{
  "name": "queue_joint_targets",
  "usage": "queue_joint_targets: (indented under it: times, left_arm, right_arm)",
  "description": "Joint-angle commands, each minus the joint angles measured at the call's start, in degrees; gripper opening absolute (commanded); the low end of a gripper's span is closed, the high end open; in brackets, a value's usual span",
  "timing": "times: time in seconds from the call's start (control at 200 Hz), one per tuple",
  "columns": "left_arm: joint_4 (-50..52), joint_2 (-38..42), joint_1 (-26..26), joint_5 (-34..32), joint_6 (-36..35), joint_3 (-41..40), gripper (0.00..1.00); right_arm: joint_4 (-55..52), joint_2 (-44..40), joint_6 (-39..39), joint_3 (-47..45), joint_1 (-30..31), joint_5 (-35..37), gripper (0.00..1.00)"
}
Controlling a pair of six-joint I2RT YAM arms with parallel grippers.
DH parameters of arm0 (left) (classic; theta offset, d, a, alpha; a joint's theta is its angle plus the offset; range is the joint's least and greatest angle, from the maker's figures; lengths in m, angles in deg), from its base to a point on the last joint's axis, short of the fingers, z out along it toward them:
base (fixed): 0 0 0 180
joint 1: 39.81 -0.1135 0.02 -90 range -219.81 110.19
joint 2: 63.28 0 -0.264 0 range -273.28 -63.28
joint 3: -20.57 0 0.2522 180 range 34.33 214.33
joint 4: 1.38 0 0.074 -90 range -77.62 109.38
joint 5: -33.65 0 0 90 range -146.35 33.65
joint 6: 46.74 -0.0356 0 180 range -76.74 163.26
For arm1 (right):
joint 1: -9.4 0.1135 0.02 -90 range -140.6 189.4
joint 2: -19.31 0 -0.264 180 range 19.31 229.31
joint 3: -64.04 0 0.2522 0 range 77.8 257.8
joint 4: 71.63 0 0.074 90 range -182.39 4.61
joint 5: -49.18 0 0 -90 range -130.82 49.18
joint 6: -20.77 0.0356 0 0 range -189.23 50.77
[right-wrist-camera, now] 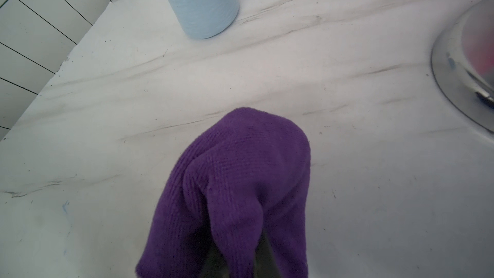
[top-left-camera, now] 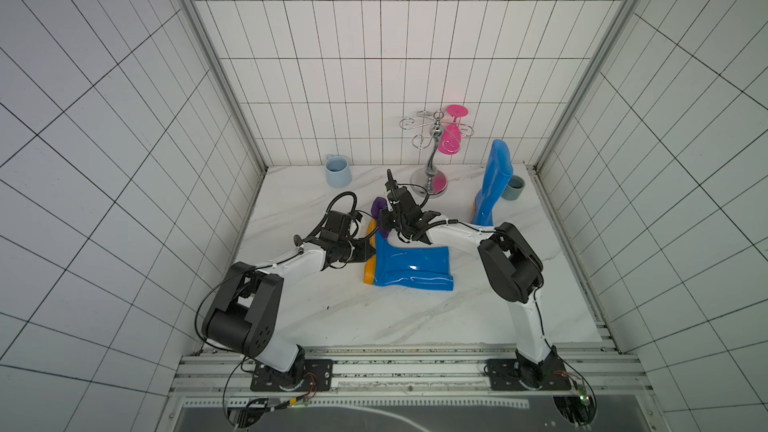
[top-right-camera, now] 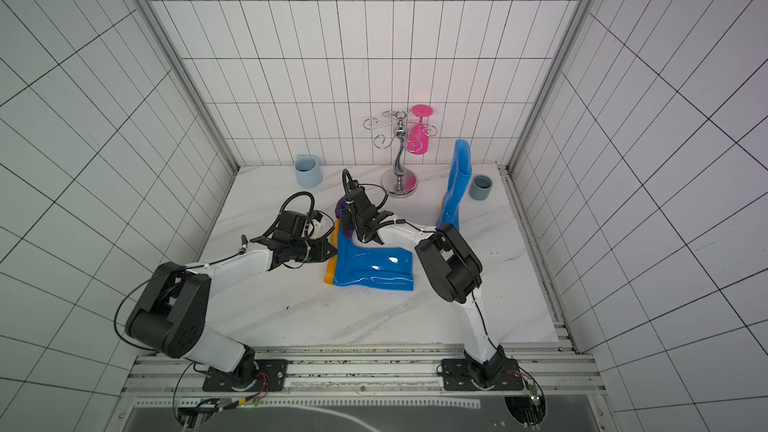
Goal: Wipe the rubber boots with a cloth
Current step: Wipe the dirt off the rubber boot.
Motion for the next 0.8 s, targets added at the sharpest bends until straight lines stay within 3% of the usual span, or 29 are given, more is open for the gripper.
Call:
queue_joint_targets:
  times: [0.0,0.255,0.555,0.795]
  left_arm:
    - [5.4,-2.9,0.4,-4.1,-1.0,-1.3,0.13]
    - [5.3,-2.9,0.3,-4.2,-1.1,-1.2,0.13]
    - [5.2,-2.7,0.3,-4.0,-1.1,-1.2,0.13]
    - [5.2,-2.7,0.2,-3.9,-1.1,-1.0,0.13]
  right_arm:
    - [-0.4,-3.5,1.7,-5.1,2.0,-2.9,0.00]
    - [-0.7,-6.7,3.6,-12.2,2.2,-4.2,0.00]
    - [-6.5,-2.5,5.2,-7.5,1.8,-10.0,0.00]
    - [-10.9,-3.7,5.0,-9.7,1.8,-11.6,0.00]
